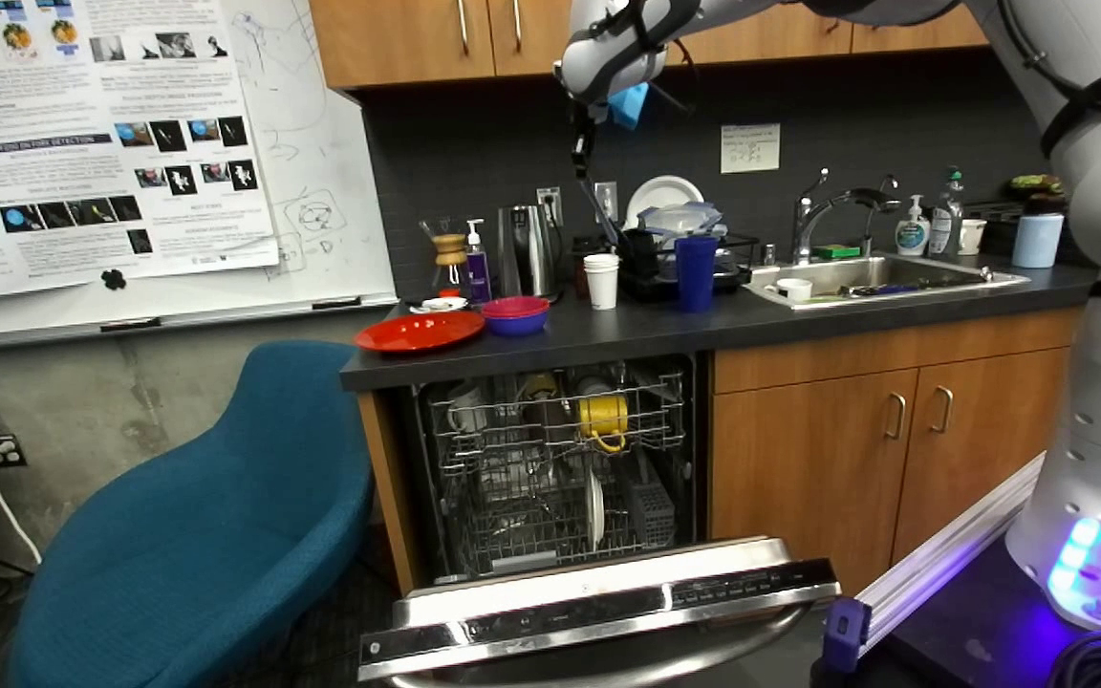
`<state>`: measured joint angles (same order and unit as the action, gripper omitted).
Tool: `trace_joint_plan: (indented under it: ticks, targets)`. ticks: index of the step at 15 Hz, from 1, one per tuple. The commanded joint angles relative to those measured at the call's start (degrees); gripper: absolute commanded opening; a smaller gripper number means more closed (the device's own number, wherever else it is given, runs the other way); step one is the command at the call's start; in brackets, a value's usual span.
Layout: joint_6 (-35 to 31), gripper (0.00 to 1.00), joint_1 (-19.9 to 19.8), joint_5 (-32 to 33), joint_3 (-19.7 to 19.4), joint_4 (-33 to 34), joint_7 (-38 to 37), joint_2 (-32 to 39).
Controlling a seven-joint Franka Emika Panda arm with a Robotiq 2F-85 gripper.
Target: Remove the light blue fork from the drying rack and put it on the counter
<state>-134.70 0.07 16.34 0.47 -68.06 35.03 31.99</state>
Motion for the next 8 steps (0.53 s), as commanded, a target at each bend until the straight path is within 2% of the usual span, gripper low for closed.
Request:
trace_joint_plan:
  ticks: [1,8]
  targets:
    - [-2.0,0.01,2.1,0.2,1.0,-2.2,-1.4,-3.0]
    - [-0.8,0.01,4.4,-1.2,2.0,-4.8,-3.5,-4.4]
